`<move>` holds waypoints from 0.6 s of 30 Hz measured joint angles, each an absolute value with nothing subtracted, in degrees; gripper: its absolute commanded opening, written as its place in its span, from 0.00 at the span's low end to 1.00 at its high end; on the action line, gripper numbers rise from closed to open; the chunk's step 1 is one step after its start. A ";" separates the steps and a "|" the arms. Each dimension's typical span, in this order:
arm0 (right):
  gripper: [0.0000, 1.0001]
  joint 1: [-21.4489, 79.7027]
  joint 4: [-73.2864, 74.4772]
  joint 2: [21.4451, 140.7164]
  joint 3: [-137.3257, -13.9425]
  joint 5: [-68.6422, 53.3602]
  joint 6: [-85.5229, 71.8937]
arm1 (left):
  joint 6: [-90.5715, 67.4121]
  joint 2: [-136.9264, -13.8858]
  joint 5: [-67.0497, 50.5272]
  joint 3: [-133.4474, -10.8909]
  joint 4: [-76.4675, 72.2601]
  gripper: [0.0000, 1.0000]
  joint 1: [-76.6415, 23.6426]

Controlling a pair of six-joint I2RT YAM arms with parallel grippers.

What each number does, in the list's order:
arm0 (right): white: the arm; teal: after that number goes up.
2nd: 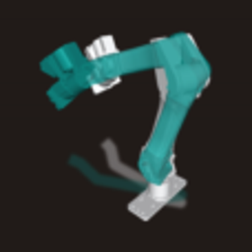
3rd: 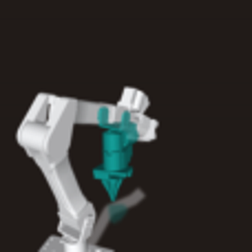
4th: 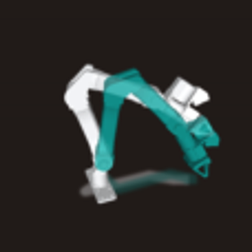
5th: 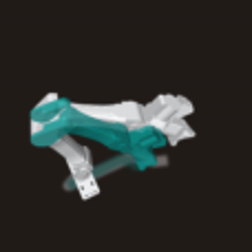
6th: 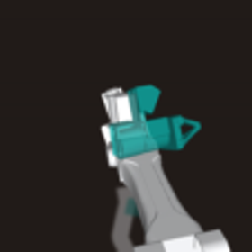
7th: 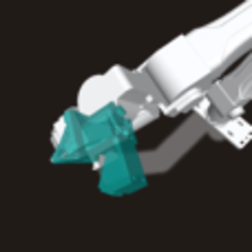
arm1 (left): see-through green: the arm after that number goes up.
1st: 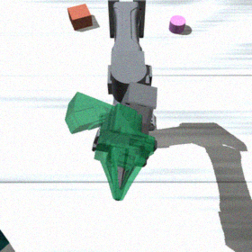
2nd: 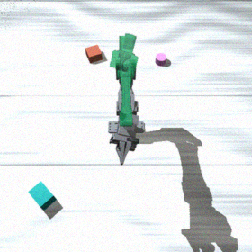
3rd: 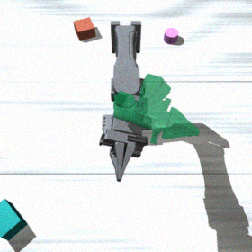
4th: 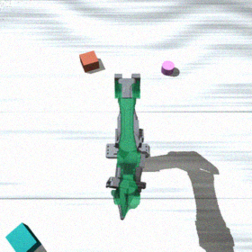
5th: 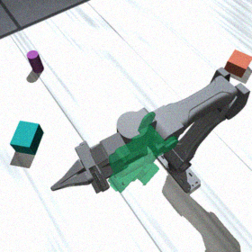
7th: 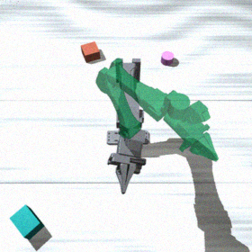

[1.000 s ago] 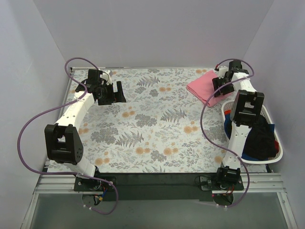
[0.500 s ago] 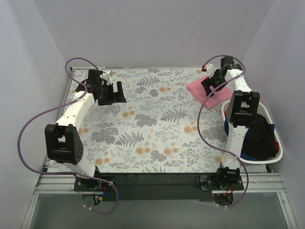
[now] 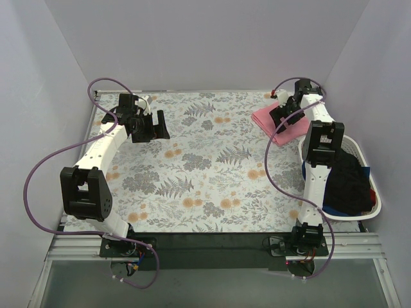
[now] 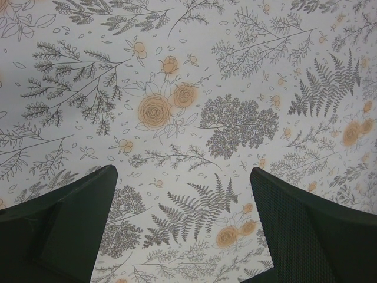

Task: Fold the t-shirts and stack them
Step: Neatly place the folded tshirt to the corner

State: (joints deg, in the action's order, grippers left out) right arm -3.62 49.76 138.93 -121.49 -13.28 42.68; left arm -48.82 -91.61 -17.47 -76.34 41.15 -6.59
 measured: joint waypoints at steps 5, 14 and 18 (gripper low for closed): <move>0.95 -3.77 50.33 141.40 -125.93 -10.85 33.93 | -48.82 -91.61 -17.34 -76.34 41.67 0.96 -6.59; 0.96 -5.08 48.93 143.59 -129.60 -5.02 20.78 | -48.80 -91.61 -17.15 -76.34 42.04 0.97 -6.59; 0.96 -6.44 48.49 144.84 -131.76 -4.43 19.22 | -48.80 -91.61 -17.12 -76.34 42.04 0.97 -6.59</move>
State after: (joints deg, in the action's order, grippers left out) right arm -6.44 48.49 144.84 -131.76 -4.43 19.22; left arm -48.80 -91.61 -17.12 -76.34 42.04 -6.59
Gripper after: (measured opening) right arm 0.961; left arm 0.967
